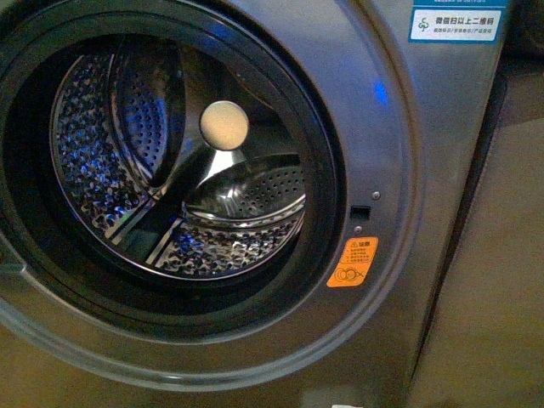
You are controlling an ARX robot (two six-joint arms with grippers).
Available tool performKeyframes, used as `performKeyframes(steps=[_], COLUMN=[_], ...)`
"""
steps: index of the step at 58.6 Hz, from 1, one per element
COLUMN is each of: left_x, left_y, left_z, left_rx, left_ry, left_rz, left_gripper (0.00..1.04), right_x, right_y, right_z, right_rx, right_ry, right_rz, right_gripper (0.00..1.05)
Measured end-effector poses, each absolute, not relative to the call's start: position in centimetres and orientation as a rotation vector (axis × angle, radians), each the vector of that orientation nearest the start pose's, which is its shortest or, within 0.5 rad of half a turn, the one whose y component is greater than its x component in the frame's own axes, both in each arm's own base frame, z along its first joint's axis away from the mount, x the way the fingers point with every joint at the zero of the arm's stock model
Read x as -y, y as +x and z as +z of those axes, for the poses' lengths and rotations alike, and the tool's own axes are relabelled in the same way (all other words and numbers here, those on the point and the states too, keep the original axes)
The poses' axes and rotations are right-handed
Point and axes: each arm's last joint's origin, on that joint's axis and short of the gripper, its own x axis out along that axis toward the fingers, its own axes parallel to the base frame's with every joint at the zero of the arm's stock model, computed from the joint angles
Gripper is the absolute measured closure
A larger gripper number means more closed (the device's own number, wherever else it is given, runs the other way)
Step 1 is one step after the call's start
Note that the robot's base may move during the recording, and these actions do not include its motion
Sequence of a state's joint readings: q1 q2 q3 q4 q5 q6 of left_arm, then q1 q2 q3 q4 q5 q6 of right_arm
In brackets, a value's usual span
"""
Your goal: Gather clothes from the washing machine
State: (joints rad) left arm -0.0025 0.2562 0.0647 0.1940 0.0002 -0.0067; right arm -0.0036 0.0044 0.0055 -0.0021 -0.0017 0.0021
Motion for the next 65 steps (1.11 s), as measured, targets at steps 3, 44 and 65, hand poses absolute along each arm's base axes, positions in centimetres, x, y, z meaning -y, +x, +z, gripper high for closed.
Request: performKeyframes(steps=[3, 44, 65], left_x=[0.0, 0.0, 0.0], left_y=[11.2, 9.7, 9.7], left_z=[18.1, 17.0, 16.9], left_rx=[0.002, 0.014, 0.014], left_ry=[-0.007, -0.006, -0.007], left_rz=[-0.003, -0.003, -0.003], left_gripper=[1.01, 1.01, 0.61], right_x=[0.0, 0.0, 0.0], right_y=[9.8, 9.8, 9.8], right_z=[16.5, 16.5, 16.5], right_rx=[-0.001, -0.001, -0.001], right_ry=[0.002, 0.002, 0.001], right_rz=[-0.002, -0.002, -0.002], right_gripper=[1.02, 1.02, 0.52])
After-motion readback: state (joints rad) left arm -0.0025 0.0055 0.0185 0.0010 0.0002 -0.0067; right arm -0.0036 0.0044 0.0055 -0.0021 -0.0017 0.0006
